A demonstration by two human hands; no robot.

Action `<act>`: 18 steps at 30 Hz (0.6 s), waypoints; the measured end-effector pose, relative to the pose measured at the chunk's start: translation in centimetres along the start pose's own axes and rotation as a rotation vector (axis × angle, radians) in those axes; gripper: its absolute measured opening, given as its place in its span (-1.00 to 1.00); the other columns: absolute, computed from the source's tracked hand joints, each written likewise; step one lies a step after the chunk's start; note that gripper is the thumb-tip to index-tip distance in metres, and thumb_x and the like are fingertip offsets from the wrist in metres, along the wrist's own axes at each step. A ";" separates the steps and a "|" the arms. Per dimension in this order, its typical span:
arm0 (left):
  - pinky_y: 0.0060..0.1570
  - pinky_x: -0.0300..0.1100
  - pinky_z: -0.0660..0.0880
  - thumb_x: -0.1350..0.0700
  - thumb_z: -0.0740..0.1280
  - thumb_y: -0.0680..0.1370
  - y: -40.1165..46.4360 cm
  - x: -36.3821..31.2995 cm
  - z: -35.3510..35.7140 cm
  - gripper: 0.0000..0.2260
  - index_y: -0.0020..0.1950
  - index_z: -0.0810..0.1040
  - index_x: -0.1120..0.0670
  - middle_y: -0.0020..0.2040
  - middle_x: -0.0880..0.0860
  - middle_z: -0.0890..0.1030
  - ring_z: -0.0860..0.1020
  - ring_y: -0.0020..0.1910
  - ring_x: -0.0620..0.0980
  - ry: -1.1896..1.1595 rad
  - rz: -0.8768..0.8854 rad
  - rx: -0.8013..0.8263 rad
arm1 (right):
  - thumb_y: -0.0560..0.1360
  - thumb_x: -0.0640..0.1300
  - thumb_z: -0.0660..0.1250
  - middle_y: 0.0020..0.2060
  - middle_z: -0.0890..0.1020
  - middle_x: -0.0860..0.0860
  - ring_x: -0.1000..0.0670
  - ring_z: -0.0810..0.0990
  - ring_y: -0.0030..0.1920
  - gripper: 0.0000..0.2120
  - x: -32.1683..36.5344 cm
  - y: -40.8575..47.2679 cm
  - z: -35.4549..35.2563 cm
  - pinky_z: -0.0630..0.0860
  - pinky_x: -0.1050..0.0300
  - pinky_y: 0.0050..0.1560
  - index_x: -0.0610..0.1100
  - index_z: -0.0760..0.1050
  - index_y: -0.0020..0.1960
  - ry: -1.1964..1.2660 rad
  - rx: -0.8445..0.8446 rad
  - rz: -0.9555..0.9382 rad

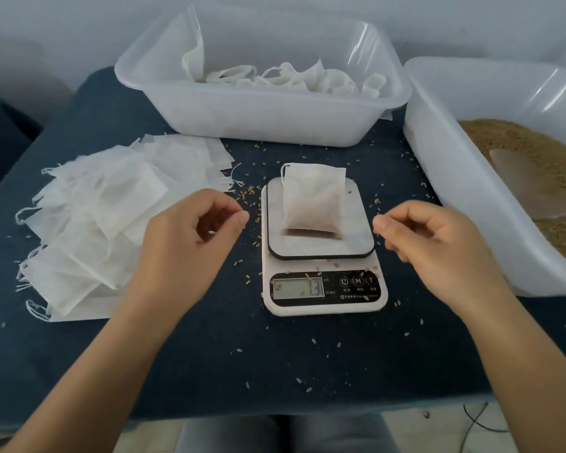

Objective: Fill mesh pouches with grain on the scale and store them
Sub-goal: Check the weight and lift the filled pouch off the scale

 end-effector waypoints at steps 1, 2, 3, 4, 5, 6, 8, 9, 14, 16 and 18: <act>-0.39 -0.50 0.34 0.05 0.38 0.48 0.0 0.2 0.2 -0.87 -0.24 0.53 -0.15 -0.27 -0.23 0.57 0.43 -0.39 -0.21 0.001 -0.006 0.003 | 0.48 0.01 0.33 -0.44 0.57 0.15 0.23 0.47 -0.43 -0.81 -0.4 -0.1 0.0 0.39 0.47 -0.35 0.02 0.55 -0.30 0.022 -0.011 0.013; -0.41 -0.50 0.33 0.03 0.37 0.48 0.0 0.4 0.3 -0.89 -0.23 0.53 -0.15 -0.29 -0.23 0.56 0.41 -0.41 -0.21 0.002 -0.013 0.008 | 0.48 0.01 0.32 -0.46 0.55 0.14 0.22 0.46 -0.44 -0.81 -0.8 -0.2 0.0 0.38 0.44 -0.37 0.02 0.55 -0.30 0.043 -0.022 0.027; -0.42 -0.49 0.32 0.02 0.37 0.48 0.1 0.6 0.5 -0.91 -0.21 0.53 -0.16 -0.30 -0.23 0.55 0.40 -0.42 -0.21 0.005 -0.021 0.013 | 0.49 0.02 0.31 -0.47 0.53 0.14 0.21 0.45 -0.45 -0.81 -1.2 -0.2 0.0 0.38 0.41 -0.37 0.03 0.54 -0.29 0.059 -0.032 0.041; -0.42 -0.48 0.33 0.00 0.36 0.48 0.1 0.7 0.6 -0.93 -0.19 0.52 -0.17 -0.31 -0.22 0.55 0.40 -0.42 -0.21 0.010 -0.024 0.016 | 0.50 0.02 0.31 -0.48 0.53 0.14 0.22 0.45 -0.45 -0.81 -1.6 -0.2 -0.1 0.38 0.38 -0.35 0.04 0.54 -0.28 0.069 -0.043 0.055; -0.41 -0.45 0.34 -0.01 0.35 0.48 0.2 0.8 0.7 -0.94 -0.17 0.52 -0.17 -0.31 -0.21 0.55 0.41 -0.42 -0.20 0.015 -0.024 0.019 | 0.51 0.02 0.30 -0.48 0.52 0.14 0.22 0.45 -0.45 -0.80 -2.0 -0.1 -0.1 0.38 0.33 -0.33 0.04 0.53 -0.28 0.072 -0.053 0.067; -0.40 -0.41 0.35 -0.03 0.35 0.48 0.2 0.8 0.8 -0.95 -0.17 0.51 -0.17 -0.30 -0.19 0.55 0.41 -0.42 -0.19 0.019 -0.024 0.021 | 0.52 0.01 0.30 -0.48 0.52 0.14 0.22 0.44 -0.45 -0.79 -2.2 -0.1 -0.2 0.38 0.31 -0.32 0.03 0.53 -0.28 0.074 -0.060 0.075; -0.42 -0.37 0.35 -0.07 0.33 0.47 0.2 0.8 1.0 -0.98 -0.16 0.51 -0.18 -0.29 -0.16 0.56 0.42 -0.42 -0.18 0.019 -0.026 0.028 | 0.51 0.02 0.30 -0.48 0.51 0.14 0.23 0.43 -0.45 -0.79 -2.5 0.0 -0.2 0.39 0.37 -0.34 0.02 0.53 -0.29 0.075 -0.064 0.079; -0.44 -0.39 0.36 -0.08 0.32 0.45 0.2 0.7 1.1 -0.98 -0.16 0.51 -0.18 -0.29 -0.14 0.56 0.42 -0.42 -0.18 0.012 -0.026 0.031 | 0.51 0.02 0.30 -0.49 0.51 0.14 0.23 0.43 -0.45 -0.79 -2.6 0.0 -0.2 0.39 0.40 -0.35 0.02 0.52 -0.29 0.081 -0.063 0.081; -0.52 -0.49 0.29 -0.05 0.32 0.46 0.1 0.5 1.6 -0.97 -0.18 0.52 -0.17 -0.37 -0.16 0.53 0.40 -0.49 -0.23 -0.018 -0.027 0.045 | 0.49 0.03 0.29 -0.47 0.52 0.13 0.23 0.45 -0.44 -0.81 -2.9 -0.1 -0.2 0.39 0.43 -0.35 0.04 0.54 -0.27 0.096 -0.061 0.092; -0.47 -0.53 0.29 -0.01 0.34 0.48 0.0 0.6 1.8 -0.93 -0.20 0.52 -0.15 -0.36 -0.20 0.53 0.42 -0.45 -0.25 -0.009 -0.022 0.044 | 0.48 0.04 0.29 -0.46 0.52 0.14 0.24 0.45 -0.43 -0.82 -2.8 -0.1 0.0 0.40 0.44 -0.34 0.04 0.54 -0.26 0.100 -0.054 0.096; -0.44 -0.55 0.29 0.02 0.35 0.48 0.0 0.7 1.9 -0.88 -0.25 0.51 -0.14 -0.38 -0.24 0.52 0.42 -0.44 -0.27 0.014 -0.018 0.042 | 0.45 0.08 0.29 -0.46 0.52 0.12 0.24 0.45 -0.44 -0.82 -2.7 -0.1 0.1 0.40 0.44 -0.35 0.03 0.54 -0.26 0.098 -0.051 0.097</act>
Point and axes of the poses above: each hand's wrist, its own y-axis towards the middle knuckle, its own z-axis out of the palm, x = y × z, the point moved 9 cm from there along y, towards the middle knuckle
